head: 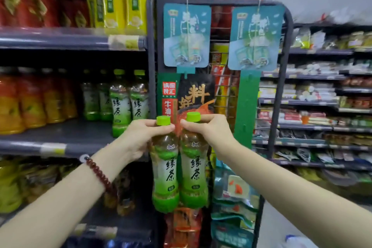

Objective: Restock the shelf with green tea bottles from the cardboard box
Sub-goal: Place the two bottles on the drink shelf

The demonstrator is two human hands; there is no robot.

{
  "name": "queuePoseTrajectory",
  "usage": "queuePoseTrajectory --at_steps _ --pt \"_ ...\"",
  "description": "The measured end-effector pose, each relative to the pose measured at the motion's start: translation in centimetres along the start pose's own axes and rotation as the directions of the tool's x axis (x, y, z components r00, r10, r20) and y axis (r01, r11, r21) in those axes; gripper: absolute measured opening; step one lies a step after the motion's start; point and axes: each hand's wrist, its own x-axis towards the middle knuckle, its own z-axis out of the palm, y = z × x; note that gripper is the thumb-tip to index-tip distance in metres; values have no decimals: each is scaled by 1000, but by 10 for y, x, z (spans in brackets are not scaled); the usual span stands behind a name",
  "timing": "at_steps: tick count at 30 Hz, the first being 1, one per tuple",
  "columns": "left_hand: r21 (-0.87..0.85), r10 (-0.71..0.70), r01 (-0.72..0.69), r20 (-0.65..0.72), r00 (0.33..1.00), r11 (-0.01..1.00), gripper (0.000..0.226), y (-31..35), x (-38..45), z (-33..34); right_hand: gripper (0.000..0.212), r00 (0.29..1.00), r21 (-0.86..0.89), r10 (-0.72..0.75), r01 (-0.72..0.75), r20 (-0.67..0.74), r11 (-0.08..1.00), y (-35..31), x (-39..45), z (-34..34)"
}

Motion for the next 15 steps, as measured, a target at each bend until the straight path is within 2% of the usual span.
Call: queuePoseTrajectory --at_steps 2,5,9,15 --pt "-4 19 -19 -30 999 1000 37 2 -3 -25 18 1000 7 -2 2 29 1000 -5 4 24" --pt "-12 28 -29 -43 999 1000 25 5 -4 -65 27 999 -10 -26 26 33 1000 -13 12 64" --pt "-45 79 -81 -38 996 996 16 11 0 -127 26 997 -7 -49 49 57 999 -24 22 125" --pt "-19 143 -143 -18 990 990 15 33 14 -221 32 1000 33 -23 23 3 999 -44 40 216"
